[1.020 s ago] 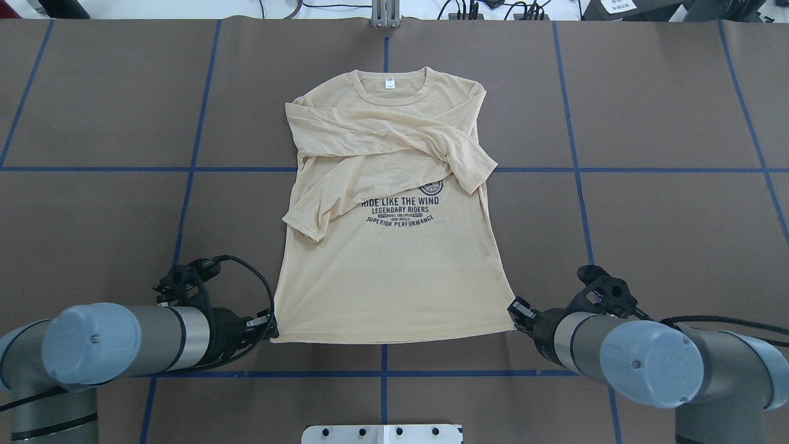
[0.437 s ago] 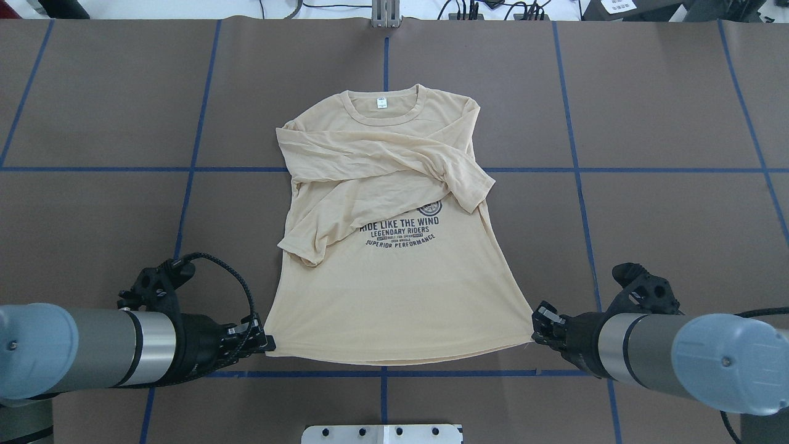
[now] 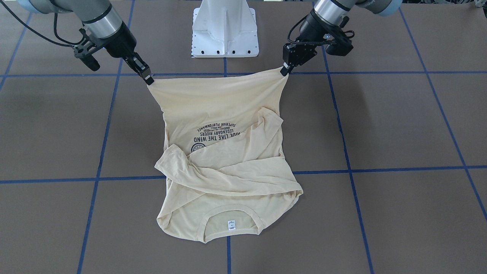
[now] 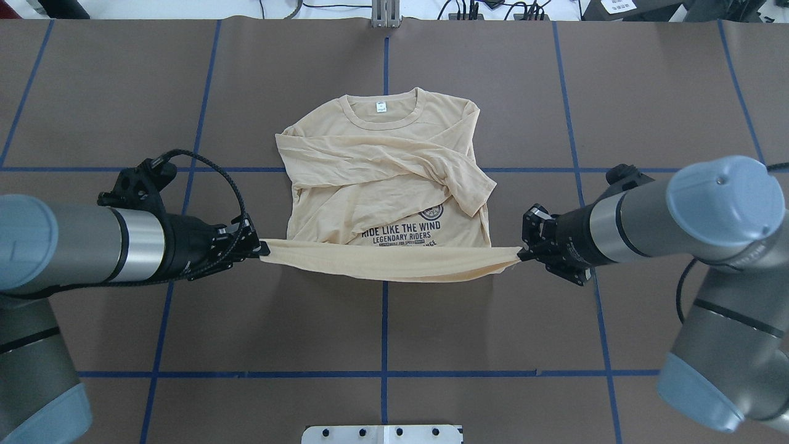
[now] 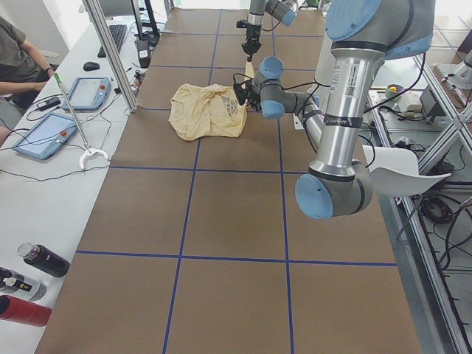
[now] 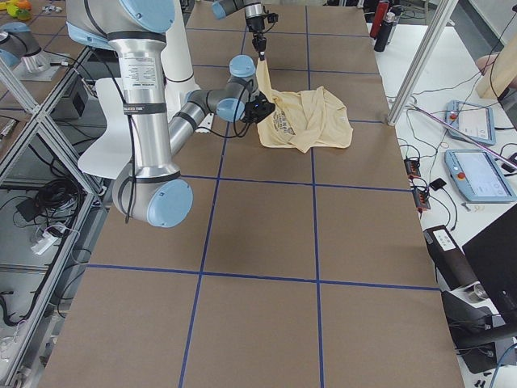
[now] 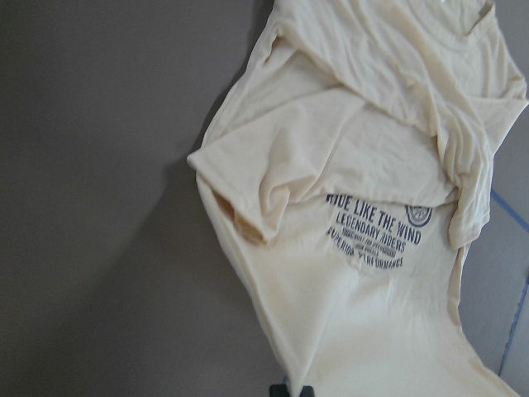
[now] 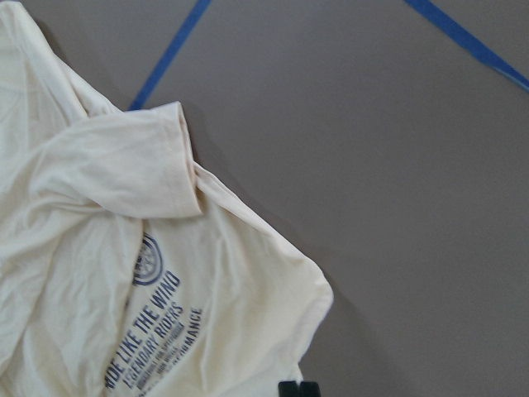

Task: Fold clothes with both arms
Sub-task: 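Lift the hem with both grippers and fold it toward the collar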

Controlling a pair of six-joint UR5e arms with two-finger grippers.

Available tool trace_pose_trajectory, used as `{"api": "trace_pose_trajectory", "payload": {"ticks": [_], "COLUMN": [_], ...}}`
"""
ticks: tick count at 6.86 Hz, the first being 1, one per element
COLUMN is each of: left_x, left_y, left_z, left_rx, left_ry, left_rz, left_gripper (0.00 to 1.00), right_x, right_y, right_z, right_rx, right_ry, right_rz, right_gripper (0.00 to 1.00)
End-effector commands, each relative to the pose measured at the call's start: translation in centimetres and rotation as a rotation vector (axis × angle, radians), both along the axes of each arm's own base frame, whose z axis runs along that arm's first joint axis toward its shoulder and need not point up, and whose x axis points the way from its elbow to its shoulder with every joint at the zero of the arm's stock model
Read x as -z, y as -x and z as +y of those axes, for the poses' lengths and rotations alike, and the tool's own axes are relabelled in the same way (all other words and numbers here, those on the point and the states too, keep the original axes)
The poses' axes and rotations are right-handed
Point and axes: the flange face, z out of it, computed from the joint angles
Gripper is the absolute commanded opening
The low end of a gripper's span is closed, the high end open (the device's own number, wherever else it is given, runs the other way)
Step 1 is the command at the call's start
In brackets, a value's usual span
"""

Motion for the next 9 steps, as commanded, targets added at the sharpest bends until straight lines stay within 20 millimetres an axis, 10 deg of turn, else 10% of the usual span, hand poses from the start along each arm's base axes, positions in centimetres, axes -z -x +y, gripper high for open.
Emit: {"api": "trace_pose_trajectory", "payload": {"ticks": [1,5,9], "left_x": [-0.2,-3.2,-5.8], "left_y": [-1.8,-0.5,-5.6], "left_z": [-7.1,-13.3,-21.5], "left_rx": [0.062,0.116,0.163], "left_ry": [-0.017,-0.063,-0.062], "left_rz": [-0.06,-0.152,-0.157], "left_gripper": [0.0,0.0,0.0], "right_x": [3.0,3.0,0.0], "right_y": [0.5,0.9,6.8], "right_z": [-9.5,-21.3,-29.1], "right_rx": [0.024,0.018,0.066], "right_ry": [-0.039,-0.078,-0.118], "right_rz": [0.105,0.2,0.258], "right_gripper": [0.0,0.0,0.0]}}
